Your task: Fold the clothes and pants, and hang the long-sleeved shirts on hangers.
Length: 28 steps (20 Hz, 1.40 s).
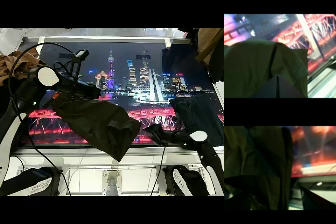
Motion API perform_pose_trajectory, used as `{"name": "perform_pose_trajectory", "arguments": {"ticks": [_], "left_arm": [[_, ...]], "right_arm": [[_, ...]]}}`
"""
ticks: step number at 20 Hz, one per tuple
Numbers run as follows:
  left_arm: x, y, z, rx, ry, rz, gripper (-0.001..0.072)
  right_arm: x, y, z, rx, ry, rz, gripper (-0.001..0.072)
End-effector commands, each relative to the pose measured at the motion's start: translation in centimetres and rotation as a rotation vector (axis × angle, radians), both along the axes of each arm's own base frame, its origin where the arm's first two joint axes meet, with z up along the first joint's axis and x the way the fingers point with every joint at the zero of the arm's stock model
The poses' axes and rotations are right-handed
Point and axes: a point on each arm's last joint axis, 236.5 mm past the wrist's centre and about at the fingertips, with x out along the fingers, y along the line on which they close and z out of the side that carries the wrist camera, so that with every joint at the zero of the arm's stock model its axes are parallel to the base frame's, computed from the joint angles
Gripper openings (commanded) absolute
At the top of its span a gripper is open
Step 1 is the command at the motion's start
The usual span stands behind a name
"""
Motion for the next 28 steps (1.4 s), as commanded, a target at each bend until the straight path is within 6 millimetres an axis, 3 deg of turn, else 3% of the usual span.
{"name": "perform_pose_trajectory", "arguments": {"ticks": [1,9,15,21,22,23,24,25,26,28], "left_arm": [[-0.5,0.2,-0.3,0.015,0.017,-0.014,0.0012],[-0.5,0.2,-0.3,0.016,0.018,-0.014,0.0012],[-0.5,0.2,-0.3,0.015,0.018,-0.014,0.0012],[-0.5,0.2,-0.3,0.016,0.017,-0.015,0.0012],[-0.5,0.2,-0.3,0.016,0.017,-0.014,0.0012],[-0.5,0.2,-0.3,0.017,0.017,-0.014,0.0012],[-0.5,0.3,-0.3,0.02,0.016,-0.015,0.0012],[-0.5,0.4,-0.4,0.028,0.015,-0.014,0.0013],[-0.5,0.5,-0.5,0.034,0.016,-0.016,0.0013],[-0.5,0.7,-0.5,0.041,0.008,-0.02,0.0013]], "right_arm": [[-1.8,3.0,-1.1,0.198,0.08,-0.021,0.0704],[-3.1,5.1,-4.5,0.116,0.148,0.041,0.0703],[-2.1,7.2,-6.0,0.05,0.13,0.07,0.0692],[-0.5,10.7,-6.3,0.022,0.125,0.169,0.0681],[0.0,11.4,-6.3,0.016,0.117,0.186,0.0652],[0.6,12.0,-6.2,0.012,0.105,0.198,0.0548],[1.4,12.6,-5.7,0.015,0.088,0.204,0.0342],[2.4,13.0,-5.0,0.021,0.061,0.204,0.0077],[3.7,13.2,-3.8,0.028,0.016,0.205,0.001],[6.7,13.0,-0.7,0.028,-0.104,0.206,0.0004]]}}
